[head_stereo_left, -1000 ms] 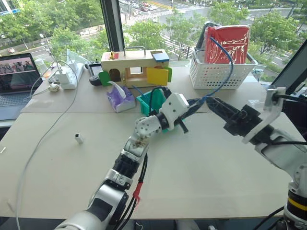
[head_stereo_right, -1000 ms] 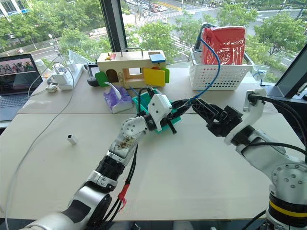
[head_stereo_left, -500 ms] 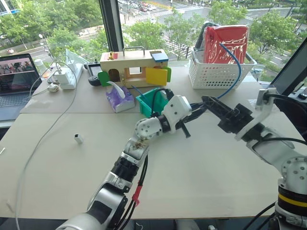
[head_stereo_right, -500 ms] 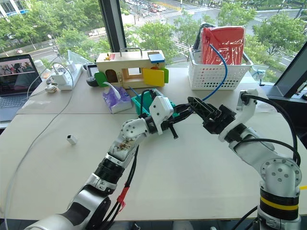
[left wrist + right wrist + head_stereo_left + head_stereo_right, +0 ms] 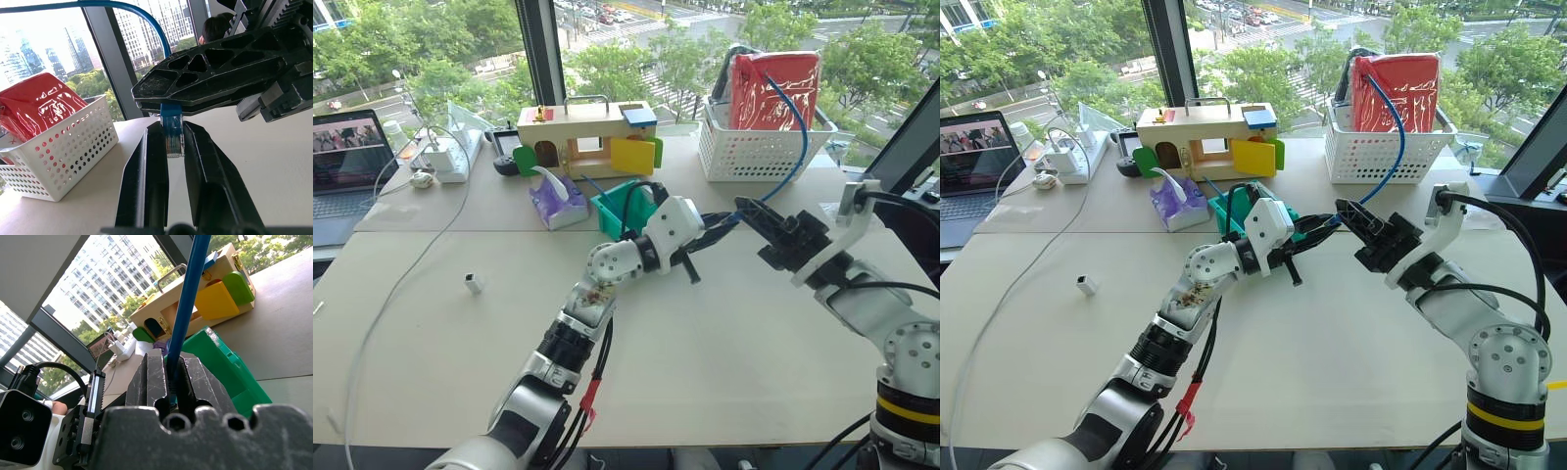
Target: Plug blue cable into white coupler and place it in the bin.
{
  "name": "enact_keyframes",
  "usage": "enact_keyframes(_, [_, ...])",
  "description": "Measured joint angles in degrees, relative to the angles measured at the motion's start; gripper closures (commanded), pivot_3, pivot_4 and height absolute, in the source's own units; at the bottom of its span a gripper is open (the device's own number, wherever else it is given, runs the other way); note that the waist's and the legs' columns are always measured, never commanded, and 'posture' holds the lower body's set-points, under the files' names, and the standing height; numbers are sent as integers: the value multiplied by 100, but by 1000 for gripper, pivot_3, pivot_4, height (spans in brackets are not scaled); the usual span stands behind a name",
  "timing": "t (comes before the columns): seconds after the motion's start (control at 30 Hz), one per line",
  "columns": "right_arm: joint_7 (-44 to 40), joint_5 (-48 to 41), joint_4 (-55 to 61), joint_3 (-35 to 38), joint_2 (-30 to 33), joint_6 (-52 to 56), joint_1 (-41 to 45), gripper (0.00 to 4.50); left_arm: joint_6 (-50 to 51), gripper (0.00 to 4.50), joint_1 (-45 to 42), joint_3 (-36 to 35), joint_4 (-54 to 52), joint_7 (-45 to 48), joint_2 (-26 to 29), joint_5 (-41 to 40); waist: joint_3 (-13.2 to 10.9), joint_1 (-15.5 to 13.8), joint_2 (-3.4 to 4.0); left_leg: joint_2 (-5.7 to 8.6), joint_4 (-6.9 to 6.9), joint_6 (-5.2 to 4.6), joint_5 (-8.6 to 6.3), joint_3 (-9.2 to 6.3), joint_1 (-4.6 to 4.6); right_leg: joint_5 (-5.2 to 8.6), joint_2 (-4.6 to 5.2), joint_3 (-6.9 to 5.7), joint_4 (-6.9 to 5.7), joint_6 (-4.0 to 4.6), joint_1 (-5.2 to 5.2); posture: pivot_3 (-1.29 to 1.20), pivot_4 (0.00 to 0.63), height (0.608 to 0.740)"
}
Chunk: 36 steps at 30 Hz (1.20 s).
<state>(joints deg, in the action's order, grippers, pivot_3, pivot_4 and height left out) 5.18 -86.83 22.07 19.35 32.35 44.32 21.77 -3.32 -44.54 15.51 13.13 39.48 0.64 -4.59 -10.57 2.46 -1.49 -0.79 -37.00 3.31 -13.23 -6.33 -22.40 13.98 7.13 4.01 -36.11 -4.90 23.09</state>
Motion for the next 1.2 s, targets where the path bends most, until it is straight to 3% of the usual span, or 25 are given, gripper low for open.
enact_keyframes(0.23, [-128, -216, 79, -67, 184, 37, -1, 1656, 30, 4429, 0, 5, 25, -4, -9, 2, 0, -1, 0, 0, 0, 0, 0, 0, 0, 0, 0, 0, 0, 0, 0, 0, 150, 740])
enact_keyframes(0.6, [-106, -349, 113, -86, 293, 114, -195, 1656, 94, 4429, 57, 12, 33, -11, -20, 0, 0, -1, 0, 0, 0, 0, 0, 0, 0, 0, 0, 0, 0, 0, 0, 0, 150, 740])
enact_keyframes(0.63, [-102, -349, 113, -86, 292, 115, -195, 2156, 94, 4429, 57, 12, 34, -11, -19, 0, 0, -1, 0, 0, 0, 0, 0, 0, 0, 0, 0, 0, 0, 0, 0, 0, 150, 740])
enact_keyframes(0.87, [131, -356, -10, -81, 280, 98, -213, 4409, 93, 4429, 57, 9, 33, -13, -24, -5, 0, -2, 0, 0, 0, 0, 0, 0, 0, 0, 0, 0, 0, 0, 0, 0, 150, 740])
enact_keyframes(1.1, [157, -403, -16, -77, 254, 78, -209, 4482, 107, 4429, 58, -9, 32, -15, -41, -28, 0, -3, 0, 0, 0, 0, 0, 0, -1, 0, 0, 0, 1, 0, 0, 0, 150, 740])
enact_keyframes(1.17, [156, -408, -16, -77, 240, 62, -167, 4500, 284, 3420, 76, -107, 10, 34, -115, -277, 0, 0, 0, 0, 0, 0, 0, 0, -1, 0, 0, 0, 0, 0, 0, 0, 150, 740])
enact_keyframes(1.2, [148, -438, -15, -80, 237, 63, -143, 4500, 393, 3157, 98, -190, -18, 69, -150, -450, 0, 4, 0, -1, 0, 0, 0, 0, 0, 0, 0, 0, 0, 0, 0, 0, 150, 740])
